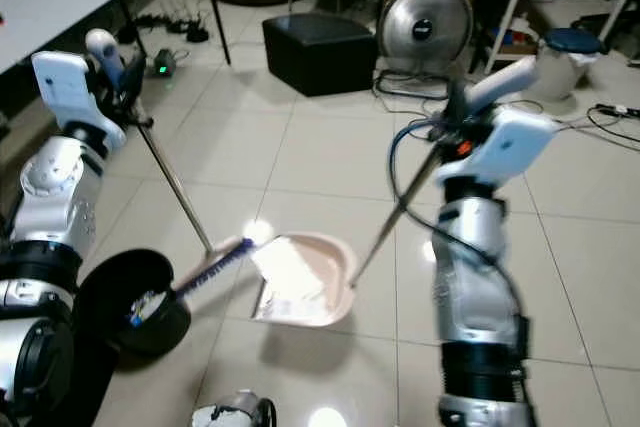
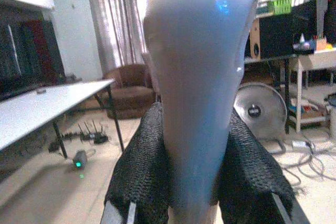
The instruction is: Sweep floor
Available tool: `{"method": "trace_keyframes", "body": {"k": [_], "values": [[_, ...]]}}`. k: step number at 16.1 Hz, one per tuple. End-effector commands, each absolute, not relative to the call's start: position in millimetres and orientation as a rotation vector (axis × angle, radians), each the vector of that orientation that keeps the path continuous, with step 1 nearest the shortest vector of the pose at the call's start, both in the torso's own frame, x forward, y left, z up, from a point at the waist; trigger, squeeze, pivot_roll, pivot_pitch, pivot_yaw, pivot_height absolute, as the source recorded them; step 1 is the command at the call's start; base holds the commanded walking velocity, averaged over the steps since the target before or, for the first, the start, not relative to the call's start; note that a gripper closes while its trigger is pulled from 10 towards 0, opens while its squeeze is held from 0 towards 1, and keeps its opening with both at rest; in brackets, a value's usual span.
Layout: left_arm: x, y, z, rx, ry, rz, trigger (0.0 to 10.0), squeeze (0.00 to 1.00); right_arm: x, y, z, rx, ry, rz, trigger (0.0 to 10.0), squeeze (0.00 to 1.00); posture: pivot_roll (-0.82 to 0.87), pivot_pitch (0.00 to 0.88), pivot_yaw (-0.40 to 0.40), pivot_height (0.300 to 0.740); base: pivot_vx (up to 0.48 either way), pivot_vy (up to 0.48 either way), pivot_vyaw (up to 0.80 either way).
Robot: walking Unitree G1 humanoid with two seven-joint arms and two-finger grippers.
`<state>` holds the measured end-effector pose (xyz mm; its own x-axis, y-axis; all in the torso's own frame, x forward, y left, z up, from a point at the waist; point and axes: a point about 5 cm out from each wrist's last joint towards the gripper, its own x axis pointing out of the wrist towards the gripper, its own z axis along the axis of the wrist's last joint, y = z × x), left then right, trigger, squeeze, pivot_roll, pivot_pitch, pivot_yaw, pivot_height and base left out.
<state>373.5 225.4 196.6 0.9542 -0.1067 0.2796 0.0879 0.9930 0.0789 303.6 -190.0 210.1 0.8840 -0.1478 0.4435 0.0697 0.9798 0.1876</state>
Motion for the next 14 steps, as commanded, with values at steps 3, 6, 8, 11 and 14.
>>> {"method": "trace_keyframes", "body": {"k": [3,6,8,11,14], "values": [[362.2,233.5,169.3,0.037,-0.213,-0.051,10.0,0.0,303.6,-192.1,253.3,0.21,-0.527,-0.079,10.0,0.0,0.02,0.0,0.087,0.74,0.0,0.0,0.0],[352.7,232.8,161.0,0.023,-0.203,-0.047,10.0,0.0,300.8,-198.7,270.3,0.202,-0.532,-0.078,10.0,0.0,0.01,0.0,0.087,0.74,0.0,0.0,0.0],[346.7,230.5,157.9,0.023,-0.194,-0.053,10.0,0.0,298.4,-203.0,280.1,0.217,-0.532,-0.08,10.0,0.0,0.01,0.0,0.083,0.74,0.0,0.0,0.0],[324.4,233.9,144.4,0.042,-0.148,-0.046,10.0,0.0,299.3,-202.8,290.3,0.21,-0.496,-0.048,10.0,0.0,0.02,0.0,0.076,0.74,0.0,0.0,0.0],[287.3,241.0,117.7,0.047,-0.006,-0.028,10.0,0.0,302.5,-195.5,302.7,0.193,-0.49,-0.009,10.0,0.0,0.04,0.0,0.062,0.74,0.0,0.0,0.27]]}}
